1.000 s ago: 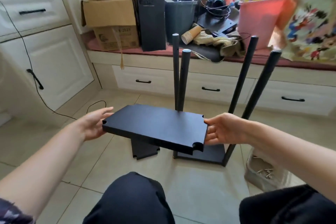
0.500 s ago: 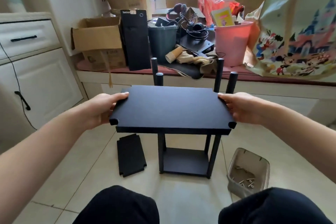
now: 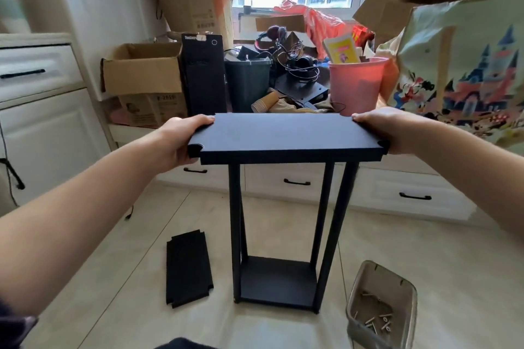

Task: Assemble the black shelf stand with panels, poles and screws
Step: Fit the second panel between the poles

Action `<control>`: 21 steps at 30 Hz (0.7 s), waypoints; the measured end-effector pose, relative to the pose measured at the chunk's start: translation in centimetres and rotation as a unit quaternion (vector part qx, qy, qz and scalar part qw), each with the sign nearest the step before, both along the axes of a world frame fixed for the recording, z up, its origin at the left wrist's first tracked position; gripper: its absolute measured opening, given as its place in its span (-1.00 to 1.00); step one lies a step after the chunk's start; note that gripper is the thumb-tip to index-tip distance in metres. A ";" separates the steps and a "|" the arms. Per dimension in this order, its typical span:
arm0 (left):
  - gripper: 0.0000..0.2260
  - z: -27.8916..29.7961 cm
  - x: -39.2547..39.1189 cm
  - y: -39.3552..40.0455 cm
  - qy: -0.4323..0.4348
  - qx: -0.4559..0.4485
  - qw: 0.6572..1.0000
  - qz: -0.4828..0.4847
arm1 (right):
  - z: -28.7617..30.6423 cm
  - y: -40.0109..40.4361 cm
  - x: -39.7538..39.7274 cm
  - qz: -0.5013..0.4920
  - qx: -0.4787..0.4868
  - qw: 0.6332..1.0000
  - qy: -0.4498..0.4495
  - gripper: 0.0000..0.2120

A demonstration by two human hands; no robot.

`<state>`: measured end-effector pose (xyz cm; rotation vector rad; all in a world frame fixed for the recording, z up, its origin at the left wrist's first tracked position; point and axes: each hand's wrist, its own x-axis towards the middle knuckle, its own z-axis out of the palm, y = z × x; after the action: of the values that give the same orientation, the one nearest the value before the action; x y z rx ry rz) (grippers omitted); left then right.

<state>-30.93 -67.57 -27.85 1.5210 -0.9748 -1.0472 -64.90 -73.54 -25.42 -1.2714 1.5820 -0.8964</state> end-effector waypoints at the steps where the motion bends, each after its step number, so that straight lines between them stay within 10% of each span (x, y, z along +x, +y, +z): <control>1: -0.72 0.1 -0.2 -0.8 0.009 0.005 1.000 0.002 | 0.2 -0.9 -0.1 0.001 0.007 1.000 0.008 -0.85; 21: -0.84 -0.2 0.1 -10.5 0.101 0.114 0.984 -0.090 | -2.6 -11.3 -0.8 0.016 0.151 0.986 0.067 -0.67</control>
<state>-30.79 -78.03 -28.04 1.4926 -0.8847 -1.4536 -65.69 -84.85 -28.02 -1.1551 1.7220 -0.5343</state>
